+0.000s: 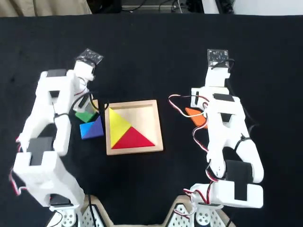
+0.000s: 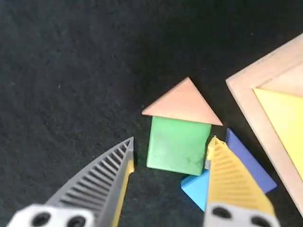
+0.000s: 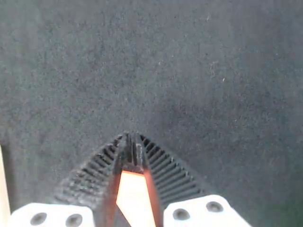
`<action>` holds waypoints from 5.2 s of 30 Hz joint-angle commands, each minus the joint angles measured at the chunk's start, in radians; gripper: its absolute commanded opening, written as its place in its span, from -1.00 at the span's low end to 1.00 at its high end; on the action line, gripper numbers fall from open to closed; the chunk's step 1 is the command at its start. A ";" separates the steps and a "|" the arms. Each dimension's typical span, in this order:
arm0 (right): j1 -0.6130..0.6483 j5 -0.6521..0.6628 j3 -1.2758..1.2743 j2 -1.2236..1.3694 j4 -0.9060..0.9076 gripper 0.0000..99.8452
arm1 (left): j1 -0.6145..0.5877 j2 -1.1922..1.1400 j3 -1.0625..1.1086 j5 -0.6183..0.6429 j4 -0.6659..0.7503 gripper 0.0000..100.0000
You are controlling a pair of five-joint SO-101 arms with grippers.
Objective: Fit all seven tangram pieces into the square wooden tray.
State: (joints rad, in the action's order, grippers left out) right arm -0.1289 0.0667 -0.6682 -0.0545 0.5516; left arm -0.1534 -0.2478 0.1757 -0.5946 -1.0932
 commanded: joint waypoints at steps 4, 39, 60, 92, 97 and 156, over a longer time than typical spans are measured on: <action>0.006 -0.005 0.015 -0.004 -0.020 -0.98 | 0.002 -0.106 -0.271 0.000 -0.097 -0.50; 0.008 -0.003 0.016 0.007 -0.020 -0.98 | 0.033 -0.230 -0.334 -0.021 -0.230 -0.51; -0.002 -0.005 0.018 -0.015 -0.009 -0.98 | 0.022 0.278 -0.059 0.158 -0.304 -0.51; 0.081 0.376 0.278 0.255 0.443 -0.63 | -0.159 0.858 0.963 0.718 0.605 -0.51; 0.086 0.440 0.306 0.288 0.442 -0.71 | -0.136 0.861 0.977 0.715 0.608 -0.51; 0.582 -0.400 0.047 -0.067 0.348 -0.98 | -0.145 0.868 1.041 0.707 0.721 -0.51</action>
State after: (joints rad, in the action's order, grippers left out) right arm 0.4680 -0.3199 -0.6237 -0.0744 0.9152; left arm -0.3038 0.6099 1.2221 0.1174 -0.3890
